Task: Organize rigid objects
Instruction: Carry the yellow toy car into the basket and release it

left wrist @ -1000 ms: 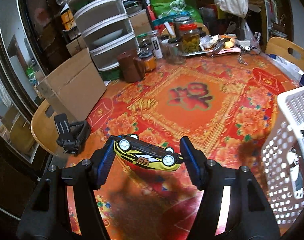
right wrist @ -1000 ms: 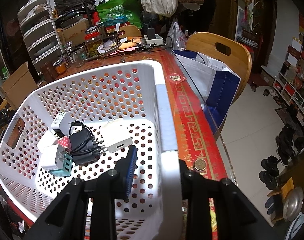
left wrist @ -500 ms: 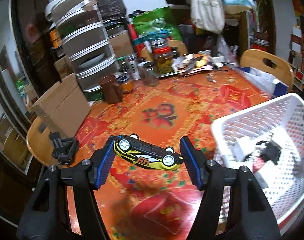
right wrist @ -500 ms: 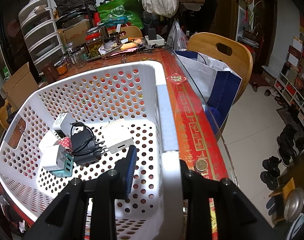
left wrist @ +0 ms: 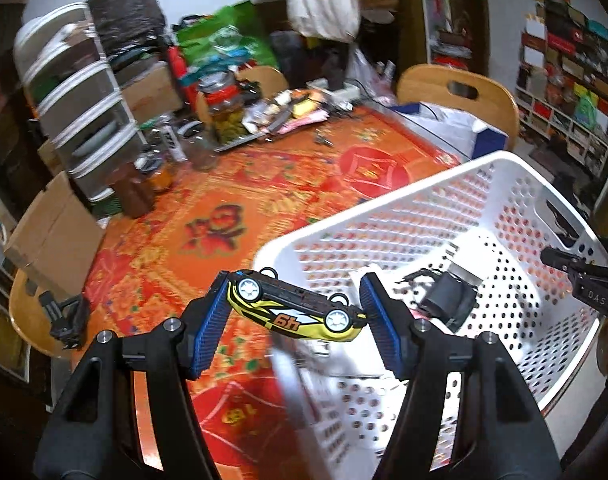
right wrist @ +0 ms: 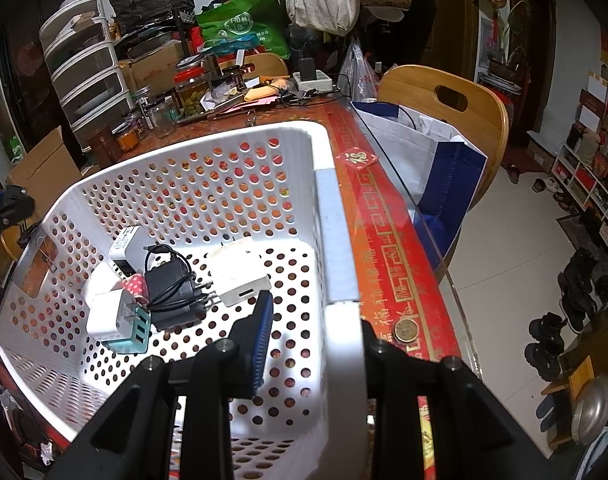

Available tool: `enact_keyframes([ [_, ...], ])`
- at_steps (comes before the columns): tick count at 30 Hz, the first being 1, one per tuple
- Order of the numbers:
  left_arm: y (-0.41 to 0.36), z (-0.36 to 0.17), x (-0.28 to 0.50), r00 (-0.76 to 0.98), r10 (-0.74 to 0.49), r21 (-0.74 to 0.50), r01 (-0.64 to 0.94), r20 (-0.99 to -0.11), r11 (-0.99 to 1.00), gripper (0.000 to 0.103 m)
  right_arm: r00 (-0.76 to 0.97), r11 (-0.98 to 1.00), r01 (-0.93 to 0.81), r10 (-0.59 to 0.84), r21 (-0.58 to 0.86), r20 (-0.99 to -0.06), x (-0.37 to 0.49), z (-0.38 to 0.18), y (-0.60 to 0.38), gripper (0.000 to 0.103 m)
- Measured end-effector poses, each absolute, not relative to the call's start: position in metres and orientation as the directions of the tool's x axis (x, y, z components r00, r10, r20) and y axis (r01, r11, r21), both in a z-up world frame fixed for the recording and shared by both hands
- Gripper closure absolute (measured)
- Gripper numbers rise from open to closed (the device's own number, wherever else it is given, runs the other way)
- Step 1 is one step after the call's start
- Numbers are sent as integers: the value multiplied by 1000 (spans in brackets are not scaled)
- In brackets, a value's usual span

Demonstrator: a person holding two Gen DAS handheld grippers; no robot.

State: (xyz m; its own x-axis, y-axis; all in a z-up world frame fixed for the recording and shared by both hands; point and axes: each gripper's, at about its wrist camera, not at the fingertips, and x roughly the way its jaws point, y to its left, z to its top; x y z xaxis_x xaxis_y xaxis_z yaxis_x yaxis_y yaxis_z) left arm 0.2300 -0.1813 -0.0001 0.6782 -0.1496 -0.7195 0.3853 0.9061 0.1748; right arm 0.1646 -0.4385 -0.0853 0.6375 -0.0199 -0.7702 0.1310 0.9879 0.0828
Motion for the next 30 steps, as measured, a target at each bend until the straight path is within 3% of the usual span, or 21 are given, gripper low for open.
enact_keyframes([
  [9, -231, -32, 255, 566, -147, 159, 455, -811, 876, 41, 642, 988, 122, -9, 91, -767, 164, -86, -439, 75],
  [30, -289, -69, 273, 448, -25, 243, 529, -894, 813, 41, 645, 989, 115, -4, 91, -764, 164, -85, -437, 74],
])
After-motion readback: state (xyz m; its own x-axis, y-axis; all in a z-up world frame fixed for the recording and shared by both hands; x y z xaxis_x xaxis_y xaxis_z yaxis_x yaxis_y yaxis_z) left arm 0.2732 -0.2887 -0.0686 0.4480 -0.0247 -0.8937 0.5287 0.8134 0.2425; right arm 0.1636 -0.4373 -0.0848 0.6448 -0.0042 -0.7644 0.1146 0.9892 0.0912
